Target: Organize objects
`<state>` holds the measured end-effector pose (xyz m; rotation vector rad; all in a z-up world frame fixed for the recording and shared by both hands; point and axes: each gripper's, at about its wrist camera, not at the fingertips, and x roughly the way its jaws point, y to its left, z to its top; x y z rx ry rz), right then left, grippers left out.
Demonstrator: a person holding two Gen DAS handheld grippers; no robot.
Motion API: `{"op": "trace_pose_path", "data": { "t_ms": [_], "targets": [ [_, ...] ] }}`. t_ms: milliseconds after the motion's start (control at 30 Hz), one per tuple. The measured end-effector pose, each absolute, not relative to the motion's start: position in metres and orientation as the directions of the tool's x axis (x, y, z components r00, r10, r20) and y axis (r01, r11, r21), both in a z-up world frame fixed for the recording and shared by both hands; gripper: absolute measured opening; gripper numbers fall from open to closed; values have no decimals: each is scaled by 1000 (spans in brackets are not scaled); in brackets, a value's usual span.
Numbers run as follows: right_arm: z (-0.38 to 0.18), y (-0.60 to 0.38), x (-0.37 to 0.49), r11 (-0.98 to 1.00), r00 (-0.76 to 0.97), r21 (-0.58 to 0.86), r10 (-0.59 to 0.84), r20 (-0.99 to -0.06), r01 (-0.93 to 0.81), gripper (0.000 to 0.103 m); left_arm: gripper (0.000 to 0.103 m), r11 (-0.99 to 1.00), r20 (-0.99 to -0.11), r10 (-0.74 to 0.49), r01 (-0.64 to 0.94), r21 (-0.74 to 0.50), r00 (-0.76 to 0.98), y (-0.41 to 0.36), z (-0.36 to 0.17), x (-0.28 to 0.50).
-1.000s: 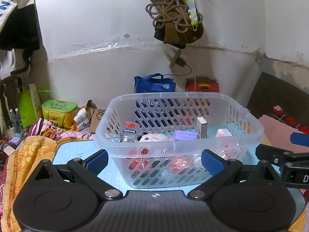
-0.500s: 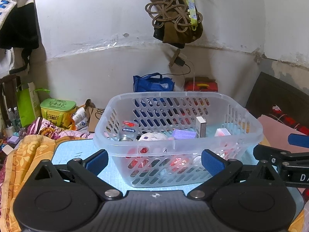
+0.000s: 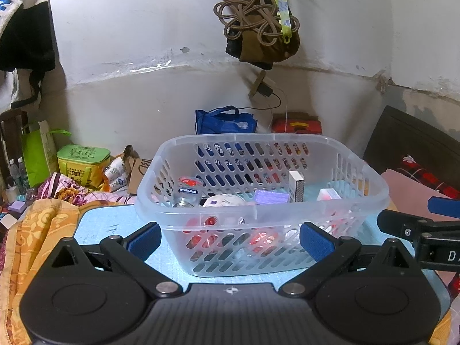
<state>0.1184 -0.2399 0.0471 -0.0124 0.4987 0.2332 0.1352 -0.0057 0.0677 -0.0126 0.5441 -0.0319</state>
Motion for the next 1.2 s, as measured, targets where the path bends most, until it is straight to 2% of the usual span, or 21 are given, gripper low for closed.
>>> {"op": "trace_pose_path", "data": {
  "t_ms": [1200],
  "targets": [
    [44, -243, 120, 974, 850, 44, 215, -481, -221, 103, 103, 998, -526, -57, 46, -34, 848, -6, 64, 136]
  ]
}}
